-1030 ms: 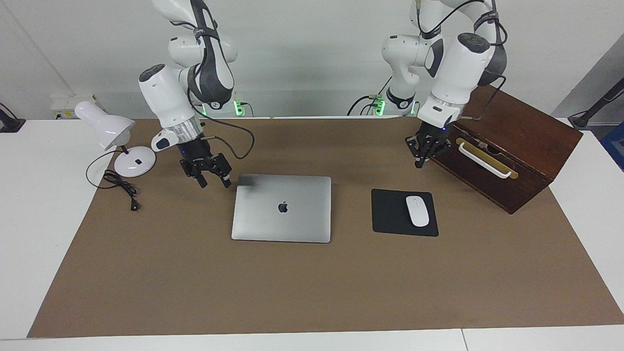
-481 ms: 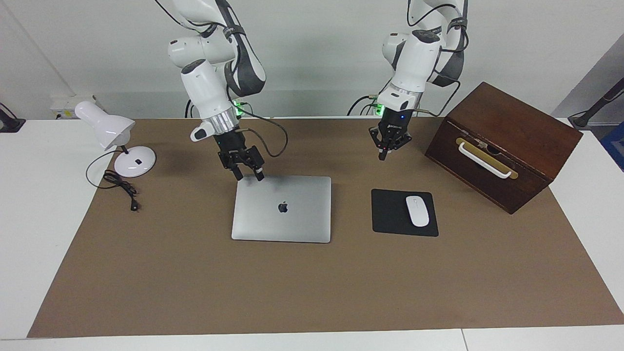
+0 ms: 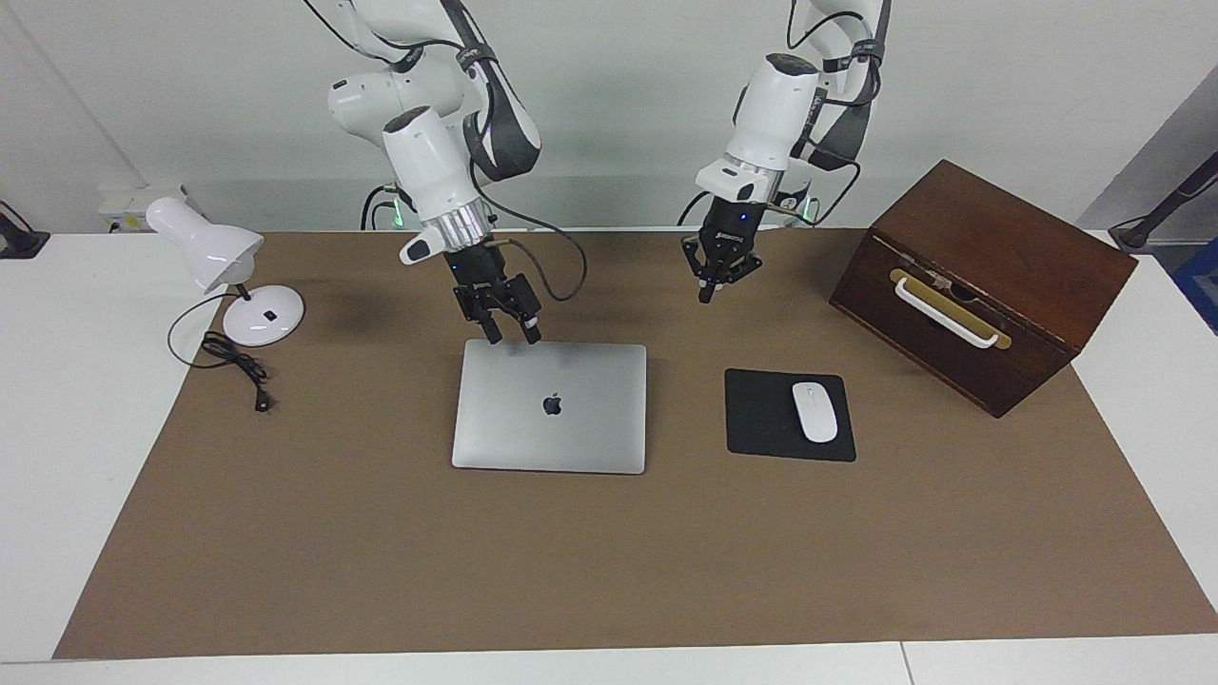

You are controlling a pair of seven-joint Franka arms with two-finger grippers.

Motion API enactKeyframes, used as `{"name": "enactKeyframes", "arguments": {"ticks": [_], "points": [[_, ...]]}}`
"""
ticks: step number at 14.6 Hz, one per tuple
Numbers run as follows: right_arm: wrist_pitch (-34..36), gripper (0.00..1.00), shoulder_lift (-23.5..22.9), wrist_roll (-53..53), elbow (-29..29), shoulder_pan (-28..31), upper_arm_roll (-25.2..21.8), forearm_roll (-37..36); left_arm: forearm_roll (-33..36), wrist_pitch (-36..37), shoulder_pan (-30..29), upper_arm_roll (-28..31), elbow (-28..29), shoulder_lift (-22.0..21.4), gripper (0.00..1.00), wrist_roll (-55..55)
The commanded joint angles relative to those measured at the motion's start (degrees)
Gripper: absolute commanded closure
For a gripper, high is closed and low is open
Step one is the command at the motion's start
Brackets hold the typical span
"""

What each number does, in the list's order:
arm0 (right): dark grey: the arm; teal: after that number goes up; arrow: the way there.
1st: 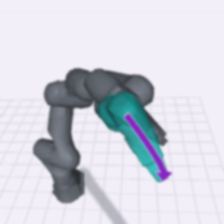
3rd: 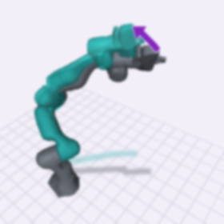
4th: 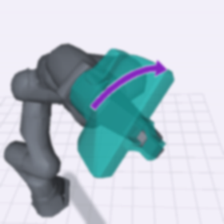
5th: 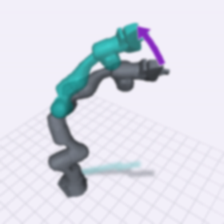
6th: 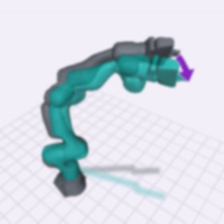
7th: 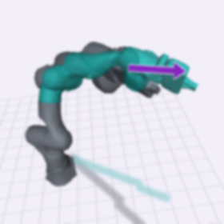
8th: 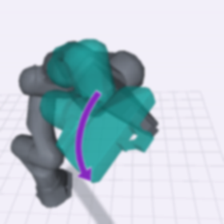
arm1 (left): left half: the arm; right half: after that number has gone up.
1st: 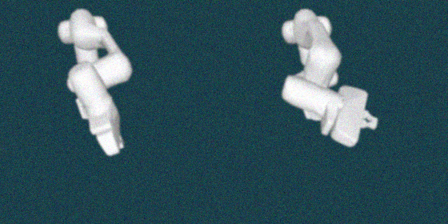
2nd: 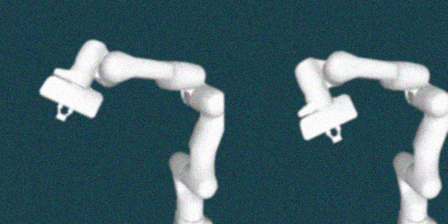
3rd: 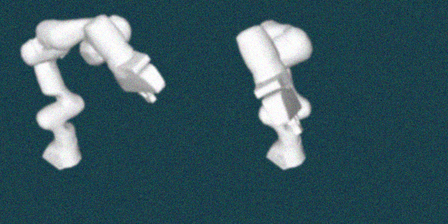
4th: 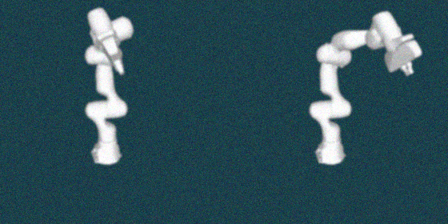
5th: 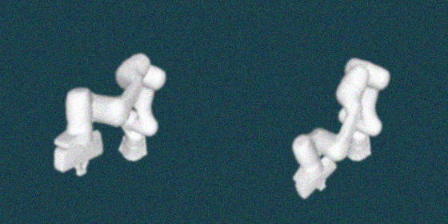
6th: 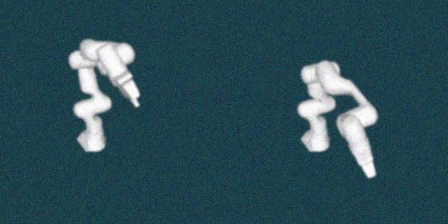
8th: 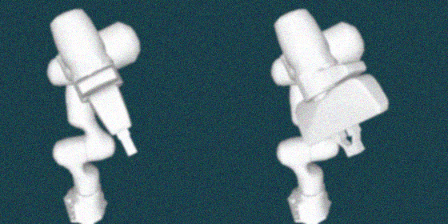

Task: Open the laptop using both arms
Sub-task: 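Move both grippers toward the near edge of the silver laptop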

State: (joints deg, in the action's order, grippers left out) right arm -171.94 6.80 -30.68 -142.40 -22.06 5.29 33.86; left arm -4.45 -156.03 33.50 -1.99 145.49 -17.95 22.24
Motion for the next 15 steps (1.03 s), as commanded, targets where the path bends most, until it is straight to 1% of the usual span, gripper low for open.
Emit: {"name": "enactKeyframes", "arguments": {"ticks": [1,4,5,7,9,11,12,13,15], "points": [[-3.83,0.0,-0.47,-0.69,-1.91,-0.52,-0.02,1.38,-0.56,-6.98,2.7,0.41,4.35,-0.07,1.0,0.43],[-7.08,0.0,-1.96,-2.0,-2.09,-0.87,-0.02,2.17,-0.65,-15.15,4.54,0.41,5.59,4.22,1.0,0.43],[-8.31,0.0,-2.49,-2.1,-2.09,-2.79,-0.02,3.74,-0.65,-17.26,5.07,0.41,5.68,5.81,1.0,0.43],[-11.91,0.0,-4.42,-2.1,-1.91,-4.47,-0.02,7.26,-0.65,-21.57,6.13,0.41,5.68,8.53,1.0,0.43],[-12.72,0.0,-4.87,-2.1,-1.74,-5.88,-0.02,9.72,-0.65,-26.4,7.44,0.5,5.94,11.87,1.0,0.17],[-13.07,0.0,-5.04,-2.19,-1.65,-6.32,-0.02,11.92,-0.65,-29.66,7.72,0.5,6.64,13.38,1.0,0.17],[-13.24,0.0,-5.31,-2.1,-1.48,-7.02,-0.02,14.37,-0.65,-30.81,7.8,0.5,7.0,13.82,1.0,-0.09],[-14.12,0.0,-5.75,-2.1,-1.39,-7.98,-0.02,15.96,-0.65,-31.26,7.8,0.5,7.35,14.26,1.0,-0.27],[-15.44,0.0,-6.45,-2.1,-1.39,-8.43,-0.02,16.93,-0.48,-32.05,7.89,0.5,7.35,14.79,1.0,-0.71]]}}
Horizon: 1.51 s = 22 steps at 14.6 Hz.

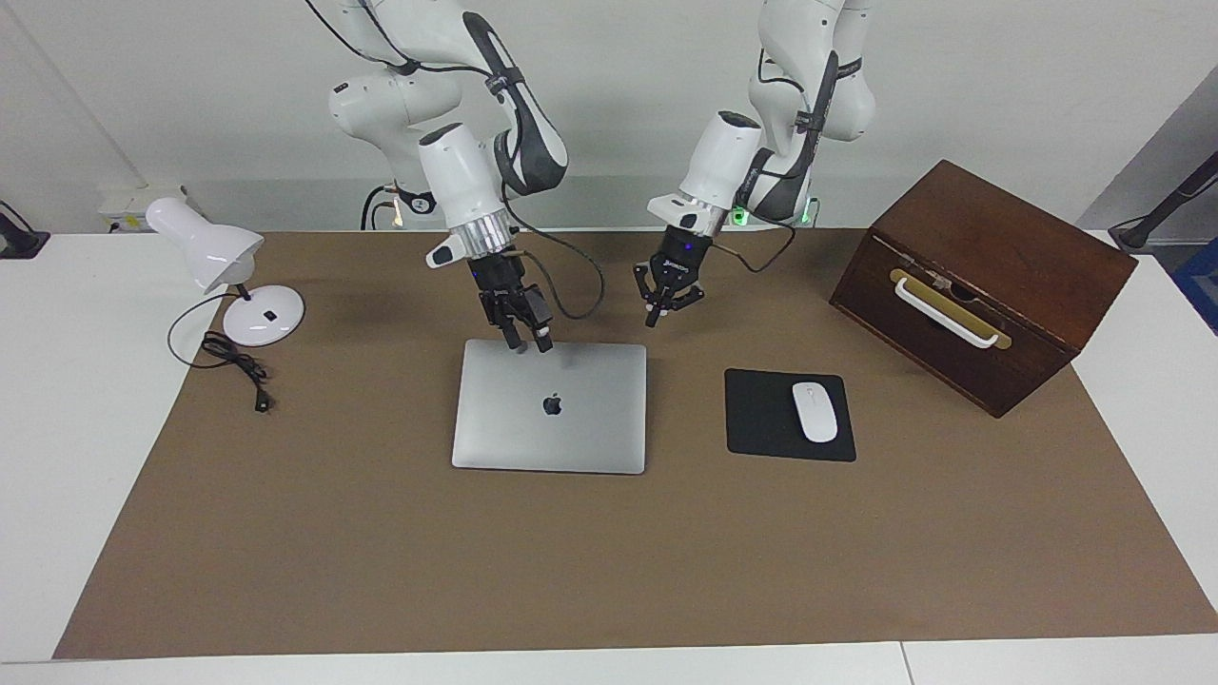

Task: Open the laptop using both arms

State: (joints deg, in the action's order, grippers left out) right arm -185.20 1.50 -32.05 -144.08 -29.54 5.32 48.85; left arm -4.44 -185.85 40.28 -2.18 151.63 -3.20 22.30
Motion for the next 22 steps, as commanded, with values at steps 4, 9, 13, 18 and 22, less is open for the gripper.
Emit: {"name": "enactKeyframes", "arguments": {"ticks": [4,9,13,18,22], "points": [[-2.0,0.0,-1.14,-0.82,0.29,-1.66,-0.05,2.56,-0.39,-7.31,1.56,0.77,1.13,3.36,1.0,-4.62],[-2.88,0.0,-0.7,0.06,0.29,-5.35,-0.05,7.13,-0.48,-14.7,1.56,0.78,1.13,9.17,1.0,-7.71],[-2.8,0.0,-0.7,0.15,0.29,-5.53,-0.05,7.75,-0.56,-14.89,1.38,0.86,-1.33,11.63,1.0,-7.62],[-2.62,0.0,-1.84,2.08,0.29,-5.09,-0.05,7.75,-0.56,-14.89,0.68,0.86,-5.72,15.5,1.0,-7.89],[-2.62,0.0,-3.07,2.69,0.46,-4.83,-0.14,7.75,-0.48,-14.89,0.59,0.95,-8.27,17.7,1.0,-7.89]]}}
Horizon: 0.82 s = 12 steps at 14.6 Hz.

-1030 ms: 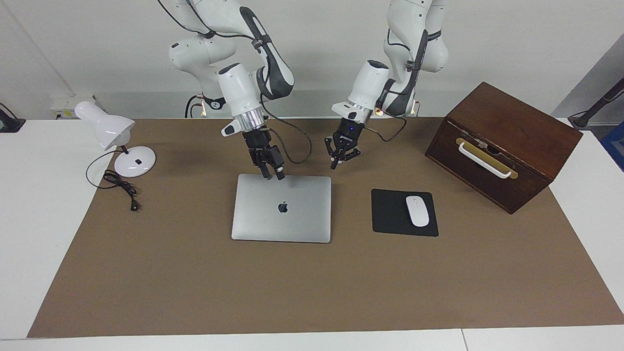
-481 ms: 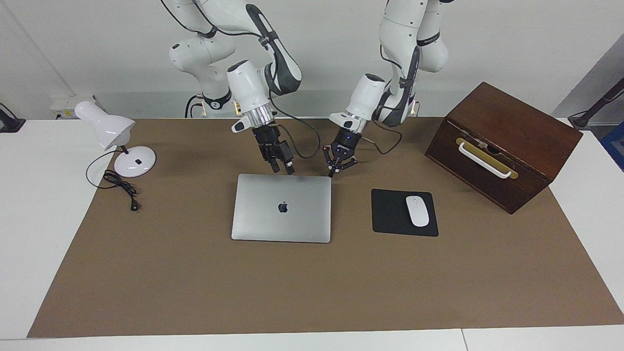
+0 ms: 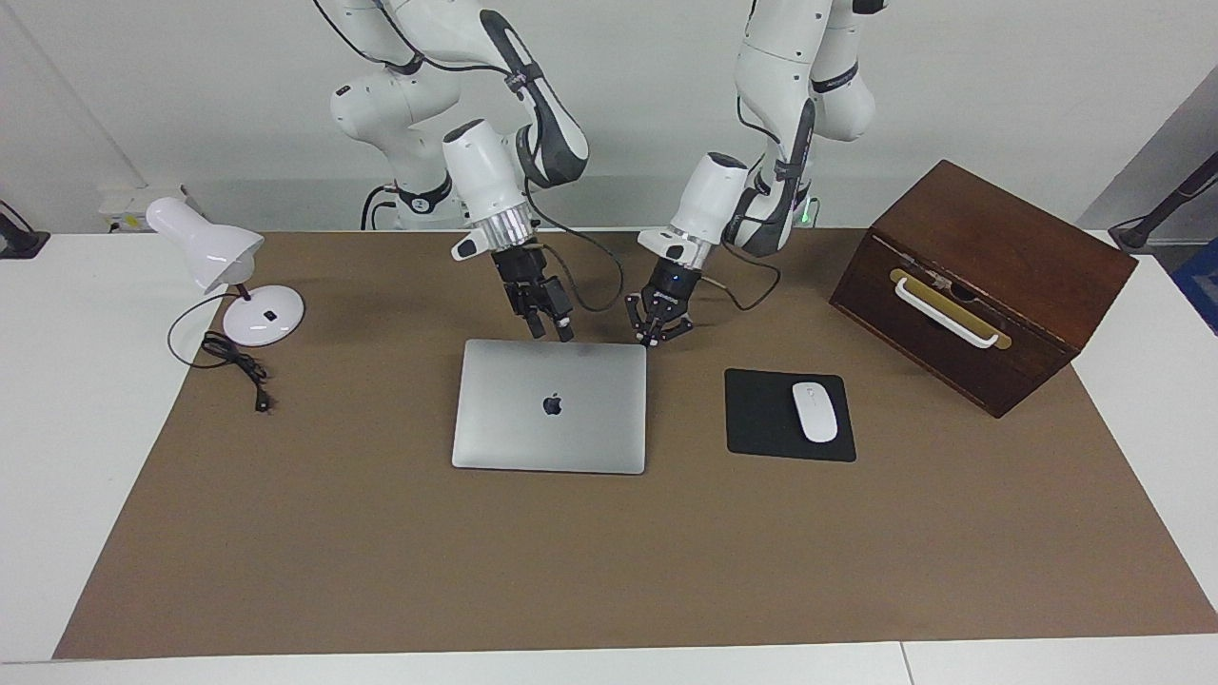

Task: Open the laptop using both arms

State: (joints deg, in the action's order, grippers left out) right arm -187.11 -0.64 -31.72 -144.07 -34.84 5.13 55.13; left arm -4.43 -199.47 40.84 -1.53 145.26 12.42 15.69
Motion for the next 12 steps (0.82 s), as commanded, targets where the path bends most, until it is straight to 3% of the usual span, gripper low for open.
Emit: {"name": "enactKeyframes", "arguments": {"ticks": [1,8,12], "points": [[-0.71,0.0,-1.2,2.62,0.8,0.57,0.06,1.47,-0.5,-1.28,0.03,0.3,-2.0,2.08,1.0,-1.28],[-0.8,0.0,-1.12,1.75,1.68,-0.13,0.15,1.73,0.03,-1.28,-0.24,0.48,-2.09,2.17,1.0,-2.07],[-1.67,0.0,-0.59,2.19,1.68,-3.21,0.15,5.77,0.29,-1.28,-1.46,0.57,-2.7,2.78,1.0,-3.99]]}}
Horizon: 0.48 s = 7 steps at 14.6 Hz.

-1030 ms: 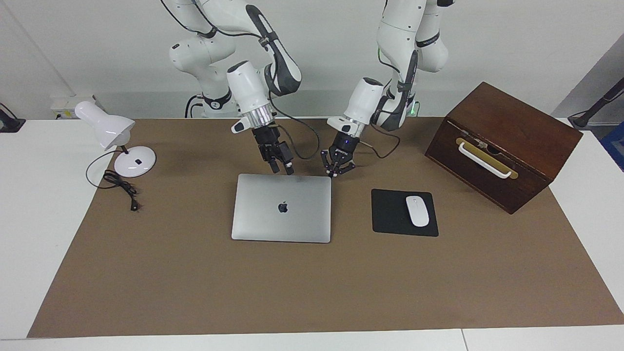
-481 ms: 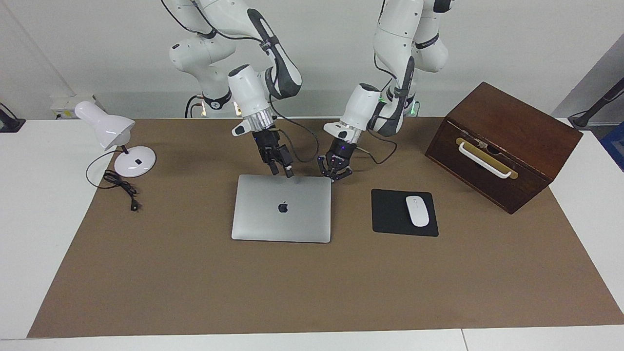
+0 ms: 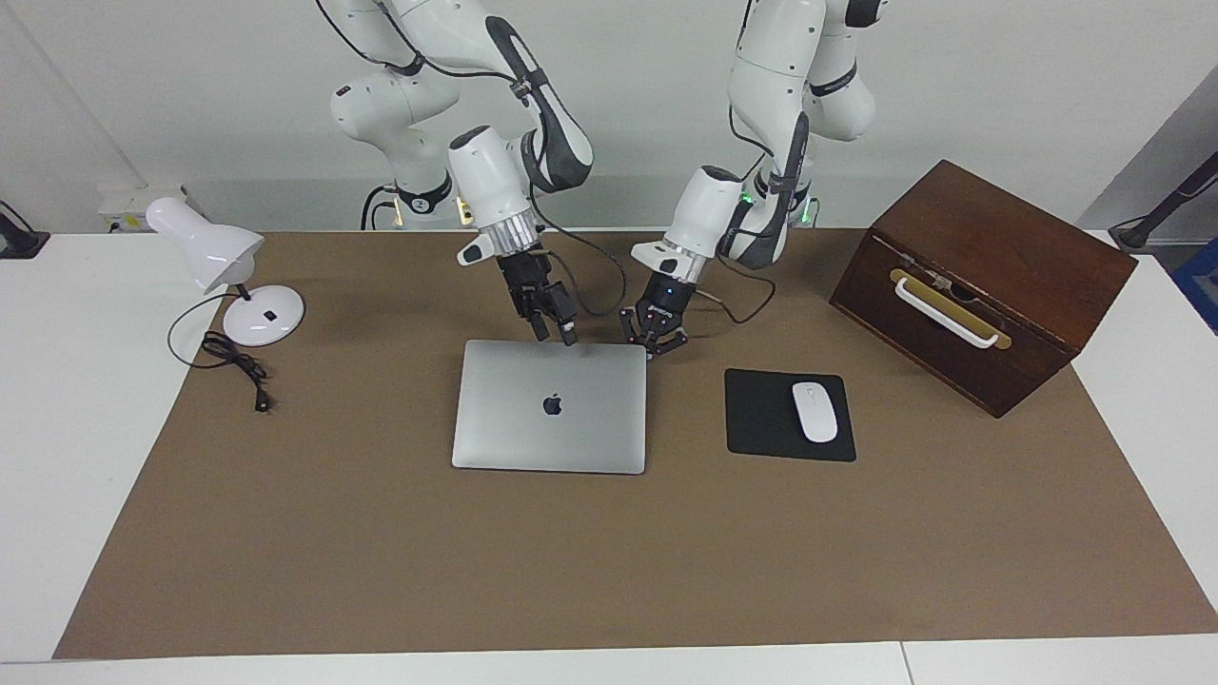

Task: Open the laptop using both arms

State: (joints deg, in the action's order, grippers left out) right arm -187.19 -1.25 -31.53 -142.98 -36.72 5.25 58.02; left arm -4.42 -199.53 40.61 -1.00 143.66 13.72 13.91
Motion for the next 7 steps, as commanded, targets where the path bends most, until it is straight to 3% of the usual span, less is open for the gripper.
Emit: {"name": "enactKeyframes", "arguments": {"ticks": [1,7], "points": [[-2.3,0.0,0.11,2.08,0.6,-1.51,0.02,3.24,0.99,-1.3,-1.67,0.04,-1.28,1.49,1.0,-2.74],[-1.95,0.0,-0.24,3.84,0.51,-1.17,0.02,3.5,1.35,-1.3,-2.11,-0.05,-3.65,3.86,1.0,-3.01]]}}
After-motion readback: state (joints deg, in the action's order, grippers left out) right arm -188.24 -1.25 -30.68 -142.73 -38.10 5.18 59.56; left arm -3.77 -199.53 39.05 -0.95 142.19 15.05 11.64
